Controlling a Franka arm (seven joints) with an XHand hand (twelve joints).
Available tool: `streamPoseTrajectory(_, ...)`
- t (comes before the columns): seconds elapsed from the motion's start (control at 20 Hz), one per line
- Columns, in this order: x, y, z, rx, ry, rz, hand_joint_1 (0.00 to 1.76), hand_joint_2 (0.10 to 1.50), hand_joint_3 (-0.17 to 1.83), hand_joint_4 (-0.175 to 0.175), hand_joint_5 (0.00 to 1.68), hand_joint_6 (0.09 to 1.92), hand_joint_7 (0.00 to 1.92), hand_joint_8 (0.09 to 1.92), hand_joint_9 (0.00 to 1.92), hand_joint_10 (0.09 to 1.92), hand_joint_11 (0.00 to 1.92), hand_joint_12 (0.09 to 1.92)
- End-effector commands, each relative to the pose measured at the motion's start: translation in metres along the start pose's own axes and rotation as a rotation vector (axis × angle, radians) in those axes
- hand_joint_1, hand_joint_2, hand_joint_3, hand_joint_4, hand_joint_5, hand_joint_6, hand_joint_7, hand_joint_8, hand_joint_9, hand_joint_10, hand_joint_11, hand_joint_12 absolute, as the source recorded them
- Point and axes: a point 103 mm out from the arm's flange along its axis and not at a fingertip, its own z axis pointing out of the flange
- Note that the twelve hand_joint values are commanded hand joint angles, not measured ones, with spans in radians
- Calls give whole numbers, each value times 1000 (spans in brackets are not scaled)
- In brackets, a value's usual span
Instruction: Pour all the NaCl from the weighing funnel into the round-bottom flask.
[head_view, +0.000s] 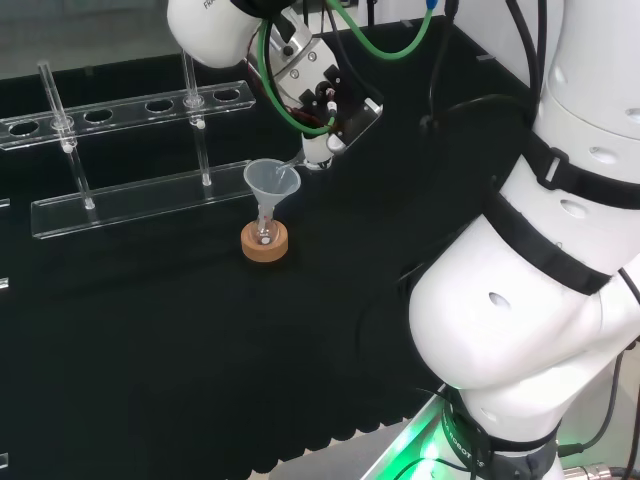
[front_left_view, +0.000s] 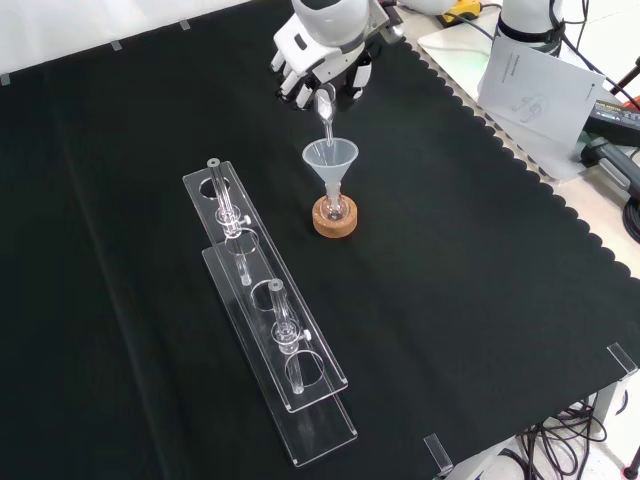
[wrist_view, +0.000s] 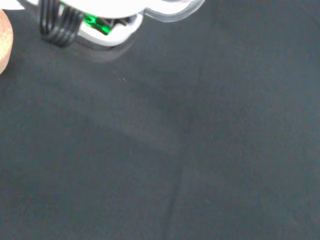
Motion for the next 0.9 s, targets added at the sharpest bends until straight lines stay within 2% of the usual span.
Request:
streamPoseTrajectory(0.05,-1,2,-3,12,-22,5,1108,699,601,175,1236,717,688,629,1041,309,786,1077)
streamPoseTrajectory(0.9,7,1,-13,20,-82,11,1107,701,600,175,1232,723,688,631,1043,304,794,1069)
